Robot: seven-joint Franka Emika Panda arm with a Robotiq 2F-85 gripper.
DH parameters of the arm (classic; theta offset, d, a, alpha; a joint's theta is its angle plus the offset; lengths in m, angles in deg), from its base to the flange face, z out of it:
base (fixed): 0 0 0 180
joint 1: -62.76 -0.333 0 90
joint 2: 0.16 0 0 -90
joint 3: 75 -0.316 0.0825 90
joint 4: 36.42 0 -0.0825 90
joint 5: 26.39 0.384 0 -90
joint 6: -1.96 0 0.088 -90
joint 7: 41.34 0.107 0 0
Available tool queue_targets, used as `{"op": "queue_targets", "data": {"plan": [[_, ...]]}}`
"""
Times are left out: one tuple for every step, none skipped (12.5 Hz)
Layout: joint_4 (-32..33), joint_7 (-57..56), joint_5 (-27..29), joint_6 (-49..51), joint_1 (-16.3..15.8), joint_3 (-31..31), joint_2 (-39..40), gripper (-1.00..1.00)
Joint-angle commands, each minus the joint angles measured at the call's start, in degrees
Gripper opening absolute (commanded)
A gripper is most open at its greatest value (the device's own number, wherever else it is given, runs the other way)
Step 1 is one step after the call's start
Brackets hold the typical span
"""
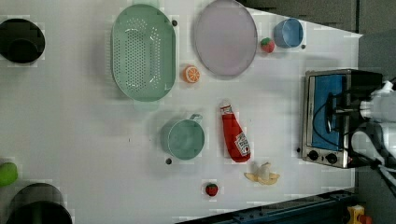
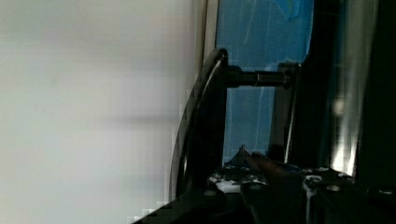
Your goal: Flap open oven.
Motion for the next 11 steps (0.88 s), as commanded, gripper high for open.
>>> {"op": "queue_targets", "data": {"plan": [[1.44, 17.88, -5.12, 2.63, -6.49, -4.44, 6.36, -0.65], [1.28, 22.64, -6.96, 4.64, -7.88, -4.91, 7.44, -0.65], [1.03, 27.44, -8.91, 6.45, -9.42, -5.24, 8.58, -0.65], [0.76, 31.73, -11.22, 7.93, -10.90, -5.56, 9.83, -0.65], [0.23, 36.20, -13.61, 9.10, -12.35, -5.82, 11.38, -0.65], [-0.52, 39.97, -15.85, 10.05, -13.80, -6.01, 13.23, -0.65], [-1.52, 43.05, -17.77, 10.88, -15.15, -6.04, 15.34, -0.65], [-2.62, 44.95, -19.08, 11.80, -16.39, -6.08, 17.52, -0.65], [-3.90, 45.57, -20.04, 12.45, -17.61, -6.16, 19.86, -0.65], [-5.64, 46.14, -20.68, 13.03, -18.66, -6.21, 22.20, -0.65], [-7.36, 46.16, -21.44, 13.55, -19.67, -6.23, 24.59, -0.65]]}}
